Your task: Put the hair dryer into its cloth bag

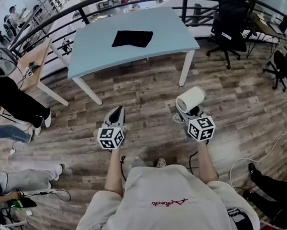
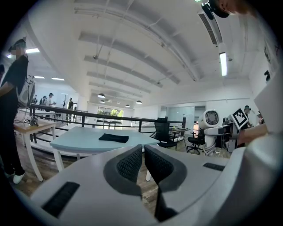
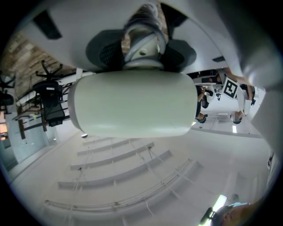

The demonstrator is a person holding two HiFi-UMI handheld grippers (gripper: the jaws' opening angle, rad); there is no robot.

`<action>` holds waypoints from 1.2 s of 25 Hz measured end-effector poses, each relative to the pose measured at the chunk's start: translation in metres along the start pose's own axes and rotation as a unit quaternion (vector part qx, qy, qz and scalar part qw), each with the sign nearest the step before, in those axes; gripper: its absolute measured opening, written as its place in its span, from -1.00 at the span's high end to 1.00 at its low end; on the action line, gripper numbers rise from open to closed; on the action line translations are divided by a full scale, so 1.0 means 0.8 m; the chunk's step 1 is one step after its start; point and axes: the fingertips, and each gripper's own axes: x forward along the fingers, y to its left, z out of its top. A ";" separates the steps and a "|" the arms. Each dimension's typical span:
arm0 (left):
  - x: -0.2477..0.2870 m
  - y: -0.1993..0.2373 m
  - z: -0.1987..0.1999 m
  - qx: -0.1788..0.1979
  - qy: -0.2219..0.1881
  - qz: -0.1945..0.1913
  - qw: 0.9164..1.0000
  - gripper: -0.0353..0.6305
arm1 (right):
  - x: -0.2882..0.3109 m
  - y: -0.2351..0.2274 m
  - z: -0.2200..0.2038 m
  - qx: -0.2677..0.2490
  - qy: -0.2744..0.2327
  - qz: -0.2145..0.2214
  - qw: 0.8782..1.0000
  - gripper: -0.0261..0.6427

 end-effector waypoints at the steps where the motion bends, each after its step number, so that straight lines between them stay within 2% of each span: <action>1: 0.002 -0.002 -0.001 0.000 0.001 0.002 1.000 0.82 | 0.001 -0.004 0.000 0.000 0.000 0.002 1.000 0.20; 17: 0.052 0.043 0.004 -0.006 -0.003 0.022 1.000 0.82 | 0.072 -0.035 0.011 -0.003 0.004 0.013 1.000 0.20; 25: 0.111 0.102 0.002 -0.013 -0.005 0.021 1.000 0.82 | 0.154 -0.053 0.021 -0.005 0.002 0.011 1.000 0.20; 30: 0.151 0.161 0.017 -0.014 -0.006 0.024 1.000 0.82 | 0.221 -0.061 0.040 0.000 0.002 0.007 1.000 0.20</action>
